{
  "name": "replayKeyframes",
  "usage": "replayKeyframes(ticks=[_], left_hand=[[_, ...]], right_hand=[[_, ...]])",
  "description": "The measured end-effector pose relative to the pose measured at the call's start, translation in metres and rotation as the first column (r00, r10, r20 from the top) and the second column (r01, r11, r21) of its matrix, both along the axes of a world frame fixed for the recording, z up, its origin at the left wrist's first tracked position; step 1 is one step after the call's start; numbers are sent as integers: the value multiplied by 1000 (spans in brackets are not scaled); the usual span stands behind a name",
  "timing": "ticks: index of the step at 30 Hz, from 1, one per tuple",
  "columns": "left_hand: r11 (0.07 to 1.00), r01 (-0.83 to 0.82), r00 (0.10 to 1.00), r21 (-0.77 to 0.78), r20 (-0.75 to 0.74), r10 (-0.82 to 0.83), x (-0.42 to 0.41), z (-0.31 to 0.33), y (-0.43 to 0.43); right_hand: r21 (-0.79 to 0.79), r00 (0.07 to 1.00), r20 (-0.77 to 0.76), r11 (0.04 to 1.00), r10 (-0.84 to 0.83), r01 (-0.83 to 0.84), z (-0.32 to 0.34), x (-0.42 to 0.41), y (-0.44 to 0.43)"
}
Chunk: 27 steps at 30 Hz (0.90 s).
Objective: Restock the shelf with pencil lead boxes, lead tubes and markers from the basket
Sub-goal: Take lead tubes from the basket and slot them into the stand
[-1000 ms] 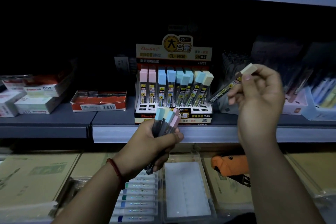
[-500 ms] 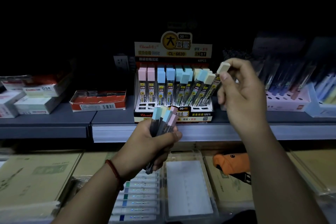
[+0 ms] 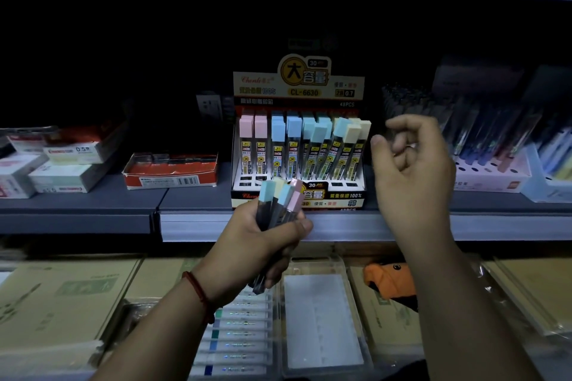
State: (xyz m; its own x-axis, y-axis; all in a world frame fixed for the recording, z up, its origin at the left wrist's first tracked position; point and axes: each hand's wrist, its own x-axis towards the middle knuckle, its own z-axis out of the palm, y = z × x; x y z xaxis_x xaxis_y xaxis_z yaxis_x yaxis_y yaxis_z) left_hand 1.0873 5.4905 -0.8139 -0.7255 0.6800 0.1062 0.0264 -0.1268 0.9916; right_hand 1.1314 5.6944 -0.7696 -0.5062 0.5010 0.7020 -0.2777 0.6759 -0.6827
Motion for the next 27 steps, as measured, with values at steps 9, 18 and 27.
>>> replayKeyframes(ticks=[9, 18, 27], left_hand=[[997, -42, 999, 65, 22, 40, -1, 3, -2], [983, -137, 981, -127, -156, 116, -3, -5, 1], [980, -152, 969, -129, -217, 121, -6, 2, 2]], right_hand=[[-38, 845, 273, 883, 460, -468, 7, 9, -41], [-30, 822, 404, 903, 403, -428, 4, 0, -53], [-52, 871, 286, 914, 399, -402, 4, 1, -58]])
